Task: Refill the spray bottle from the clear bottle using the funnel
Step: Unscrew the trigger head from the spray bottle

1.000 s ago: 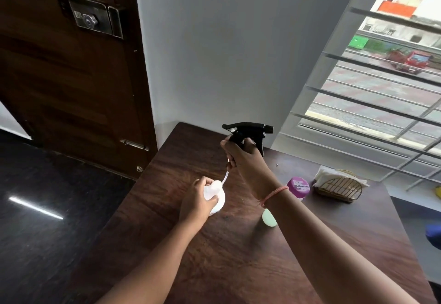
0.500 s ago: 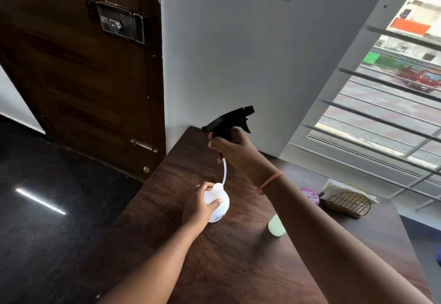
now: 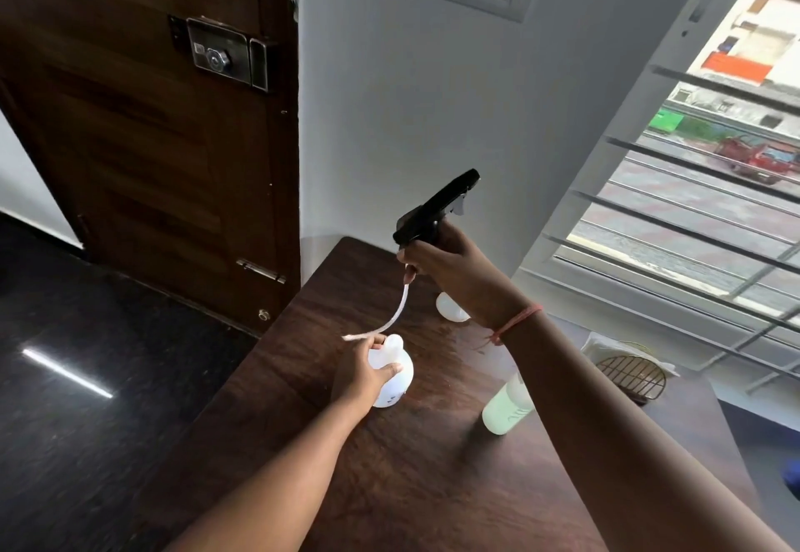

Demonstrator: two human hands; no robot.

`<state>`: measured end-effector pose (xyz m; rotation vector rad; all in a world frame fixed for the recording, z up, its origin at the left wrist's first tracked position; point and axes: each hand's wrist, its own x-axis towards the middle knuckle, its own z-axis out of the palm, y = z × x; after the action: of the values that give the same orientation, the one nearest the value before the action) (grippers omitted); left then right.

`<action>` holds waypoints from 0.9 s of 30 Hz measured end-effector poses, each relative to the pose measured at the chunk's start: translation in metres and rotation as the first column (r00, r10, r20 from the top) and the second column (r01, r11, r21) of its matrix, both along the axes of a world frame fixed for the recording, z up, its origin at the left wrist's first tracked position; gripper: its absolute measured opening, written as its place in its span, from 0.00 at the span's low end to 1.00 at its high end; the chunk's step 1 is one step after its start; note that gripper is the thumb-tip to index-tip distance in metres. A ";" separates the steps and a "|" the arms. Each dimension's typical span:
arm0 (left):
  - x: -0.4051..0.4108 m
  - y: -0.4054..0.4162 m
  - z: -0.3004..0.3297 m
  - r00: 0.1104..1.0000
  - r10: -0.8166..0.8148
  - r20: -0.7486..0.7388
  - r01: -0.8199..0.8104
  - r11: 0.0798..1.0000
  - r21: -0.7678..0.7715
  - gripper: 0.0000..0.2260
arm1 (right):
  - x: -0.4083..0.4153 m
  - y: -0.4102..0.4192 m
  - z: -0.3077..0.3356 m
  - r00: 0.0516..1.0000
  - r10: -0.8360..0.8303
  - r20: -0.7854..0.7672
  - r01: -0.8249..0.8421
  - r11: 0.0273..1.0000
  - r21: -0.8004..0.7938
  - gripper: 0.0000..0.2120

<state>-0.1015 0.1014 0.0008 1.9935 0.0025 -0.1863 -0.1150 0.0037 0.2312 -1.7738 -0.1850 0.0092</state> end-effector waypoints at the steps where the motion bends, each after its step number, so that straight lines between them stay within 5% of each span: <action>1: 0.001 0.000 0.000 1.000 0.002 -0.002 -0.002 1.000 0.006 0.17 | -0.001 -0.004 0.000 1.000 -0.024 0.002 0.024 0.999 0.023 0.08; 6: 0.009 -0.001 -0.001 0.999 -0.003 0.041 0.003 1.000 0.008 0.17 | -0.003 -0.038 -0.004 0.980 -0.198 -0.011 0.198 0.976 0.094 0.06; 13: 0.013 0.002 -0.007 0.988 -0.033 0.151 0.032 0.999 0.013 0.17 | 0.014 -0.069 -0.073 0.874 -0.442 -0.200 0.402 0.891 -0.210 0.05; 19: 0.012 0.002 -0.018 0.988 -0.052 0.146 0.058 0.998 -0.036 0.16 | 0.020 -0.082 -0.185 0.763 -0.535 -0.364 0.354 0.816 -0.458 0.06; 27: 0.006 -0.007 -0.013 0.997 0.013 0.072 -0.009 0.999 -0.051 0.17 | 0.013 -0.079 -0.248 0.717 -0.599 -0.358 0.309 0.733 -0.606 0.16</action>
<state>-0.0957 0.0944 -0.0126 1.9481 -0.0380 -0.1058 -0.1025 -0.0748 -0.0163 -2.2267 0.7678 0.2000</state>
